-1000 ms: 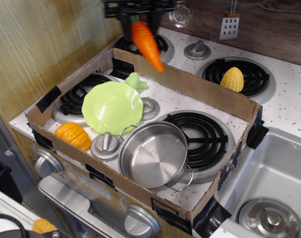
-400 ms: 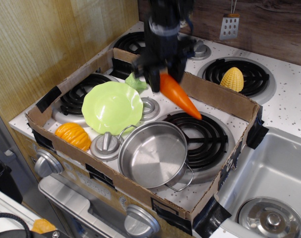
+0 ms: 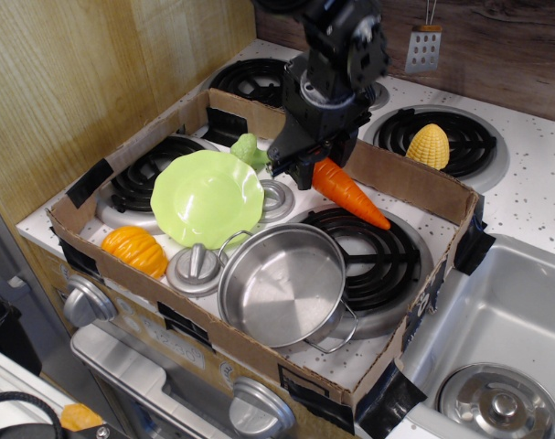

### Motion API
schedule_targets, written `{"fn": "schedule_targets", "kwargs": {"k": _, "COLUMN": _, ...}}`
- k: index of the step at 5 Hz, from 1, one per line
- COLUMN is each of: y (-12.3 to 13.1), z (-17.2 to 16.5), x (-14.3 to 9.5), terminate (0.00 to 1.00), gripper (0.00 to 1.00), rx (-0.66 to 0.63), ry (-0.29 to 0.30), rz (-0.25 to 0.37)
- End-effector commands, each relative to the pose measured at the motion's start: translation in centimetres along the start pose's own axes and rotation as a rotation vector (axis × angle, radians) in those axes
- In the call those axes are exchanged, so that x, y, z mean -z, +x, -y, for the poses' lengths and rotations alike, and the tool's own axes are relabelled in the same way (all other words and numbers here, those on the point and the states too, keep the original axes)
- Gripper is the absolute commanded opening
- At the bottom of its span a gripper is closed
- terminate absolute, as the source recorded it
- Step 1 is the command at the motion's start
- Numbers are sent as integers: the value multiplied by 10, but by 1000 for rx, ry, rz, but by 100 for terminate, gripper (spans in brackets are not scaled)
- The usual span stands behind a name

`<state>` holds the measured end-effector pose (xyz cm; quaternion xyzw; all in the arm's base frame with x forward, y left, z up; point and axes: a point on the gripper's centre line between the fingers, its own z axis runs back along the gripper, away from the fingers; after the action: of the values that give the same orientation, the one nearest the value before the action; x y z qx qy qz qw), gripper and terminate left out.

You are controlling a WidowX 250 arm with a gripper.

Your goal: Take carrot off plate

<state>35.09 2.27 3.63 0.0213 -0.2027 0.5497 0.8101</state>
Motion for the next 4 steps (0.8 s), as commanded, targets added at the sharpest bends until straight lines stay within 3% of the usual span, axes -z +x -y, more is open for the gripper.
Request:
{"fn": "schedule_targets", "kwargs": {"k": 1, "y": 8, "z": 12, "x": -18, "terminate": 0, "gripper": 100, "rx": 4, "ry": 7, "rz": 149}}
{"fn": "schedule_targets", "kwargs": {"k": 3, "y": 8, "z": 17, "x": -40, "terminate": 0, "gripper": 100, "rx": 7, "ry": 53, "rz": 204}}
{"fn": "schedule_targets", "kwargs": {"k": 4, "y": 12, "z": 16, "x": -51, "terminate": 0, "gripper": 100, "rx": 46, "ry": 61, "rz": 185}}
